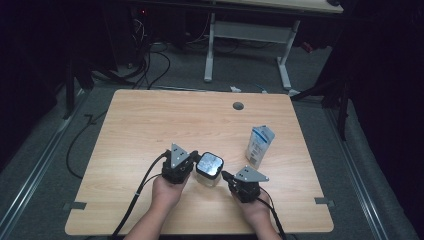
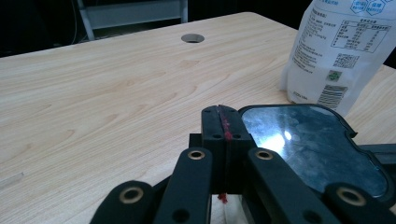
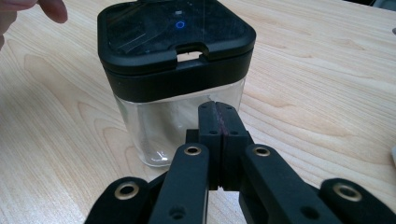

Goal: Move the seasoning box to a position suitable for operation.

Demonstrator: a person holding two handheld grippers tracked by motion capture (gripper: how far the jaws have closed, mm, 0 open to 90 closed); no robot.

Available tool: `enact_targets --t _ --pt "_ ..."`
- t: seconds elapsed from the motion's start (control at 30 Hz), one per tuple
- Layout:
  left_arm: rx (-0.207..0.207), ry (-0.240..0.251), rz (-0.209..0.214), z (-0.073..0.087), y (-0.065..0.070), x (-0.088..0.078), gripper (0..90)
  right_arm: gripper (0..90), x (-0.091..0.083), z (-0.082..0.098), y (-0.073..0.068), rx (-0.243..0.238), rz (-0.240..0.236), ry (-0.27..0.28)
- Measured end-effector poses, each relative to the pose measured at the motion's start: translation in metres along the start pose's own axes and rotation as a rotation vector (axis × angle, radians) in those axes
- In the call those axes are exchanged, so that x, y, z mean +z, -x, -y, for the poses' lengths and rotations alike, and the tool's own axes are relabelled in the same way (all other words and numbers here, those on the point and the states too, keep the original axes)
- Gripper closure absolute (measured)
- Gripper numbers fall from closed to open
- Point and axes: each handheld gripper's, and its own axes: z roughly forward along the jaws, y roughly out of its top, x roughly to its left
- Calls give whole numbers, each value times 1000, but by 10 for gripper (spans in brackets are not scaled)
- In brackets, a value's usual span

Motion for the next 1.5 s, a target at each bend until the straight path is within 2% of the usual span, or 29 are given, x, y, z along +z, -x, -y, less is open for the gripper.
enact_targets --t 1.23,1.37,1.5 --pt "-37 15 9 3 -3 0 900 899 2 2 0 5 0 -5" --pt "-34 16 11 3 -2 0 900 899 0 0 1 7 4 5" --pt "-40 4 4 4 -3 1 900 899 -5 -5 0 4 16 40"
